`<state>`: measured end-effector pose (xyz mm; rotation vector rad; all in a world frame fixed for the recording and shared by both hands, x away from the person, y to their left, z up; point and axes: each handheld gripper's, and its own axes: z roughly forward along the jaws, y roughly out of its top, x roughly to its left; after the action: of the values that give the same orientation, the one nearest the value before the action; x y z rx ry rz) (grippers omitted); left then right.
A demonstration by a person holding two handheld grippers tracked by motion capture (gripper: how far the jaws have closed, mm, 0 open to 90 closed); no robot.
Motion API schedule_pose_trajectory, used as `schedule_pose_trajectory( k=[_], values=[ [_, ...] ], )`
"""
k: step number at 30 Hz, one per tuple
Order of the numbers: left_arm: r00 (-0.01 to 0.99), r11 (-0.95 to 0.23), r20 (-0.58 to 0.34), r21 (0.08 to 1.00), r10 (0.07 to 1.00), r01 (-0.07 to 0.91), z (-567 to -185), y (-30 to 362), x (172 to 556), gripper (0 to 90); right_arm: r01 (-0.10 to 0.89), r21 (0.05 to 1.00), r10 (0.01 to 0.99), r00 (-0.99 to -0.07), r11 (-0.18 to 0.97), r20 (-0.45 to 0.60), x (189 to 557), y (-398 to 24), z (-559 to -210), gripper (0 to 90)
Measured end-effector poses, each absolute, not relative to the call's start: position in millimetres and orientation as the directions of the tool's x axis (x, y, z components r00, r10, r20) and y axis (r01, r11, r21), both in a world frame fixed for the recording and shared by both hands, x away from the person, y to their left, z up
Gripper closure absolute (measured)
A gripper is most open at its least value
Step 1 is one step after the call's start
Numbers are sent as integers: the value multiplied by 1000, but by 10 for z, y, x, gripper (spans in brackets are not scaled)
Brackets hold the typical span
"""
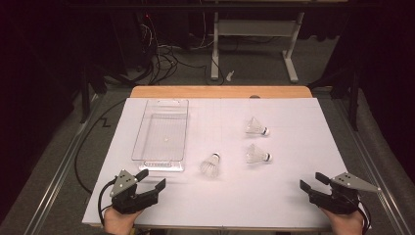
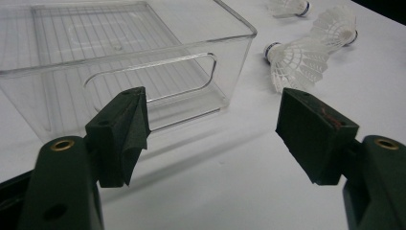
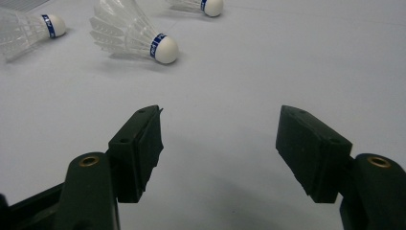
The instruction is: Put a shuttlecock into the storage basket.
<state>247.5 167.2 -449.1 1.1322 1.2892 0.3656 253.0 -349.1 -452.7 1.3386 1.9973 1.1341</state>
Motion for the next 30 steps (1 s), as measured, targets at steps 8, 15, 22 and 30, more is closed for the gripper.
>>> schedule_pose_trajectory(
  k=[8, 15, 22, 30],
  values=[
    [334, 434, -551, 823, 765, 365, -4464, 1572, 2503, 276, 517, 838, 913, -405, 176, 58, 2531, -3494, -4529, 331],
    [349, 428, -547, 828, 761, 363, -4429, 1523, 2526, 276, 516, 838, 912, -406, 178, 57, 2532, -3490, -4529, 330],
    [367, 416, -539, 833, 758, 366, -4399, 1453, 2550, 276, 517, 837, 912, -407, 178, 57, 2530, -3485, -4529, 331],
    [384, 402, -535, 835, 753, 376, -4393, 1360, 2585, 276, 515, 839, 911, -409, 178, 59, 2529, -3485, -4527, 330]
  ],
)
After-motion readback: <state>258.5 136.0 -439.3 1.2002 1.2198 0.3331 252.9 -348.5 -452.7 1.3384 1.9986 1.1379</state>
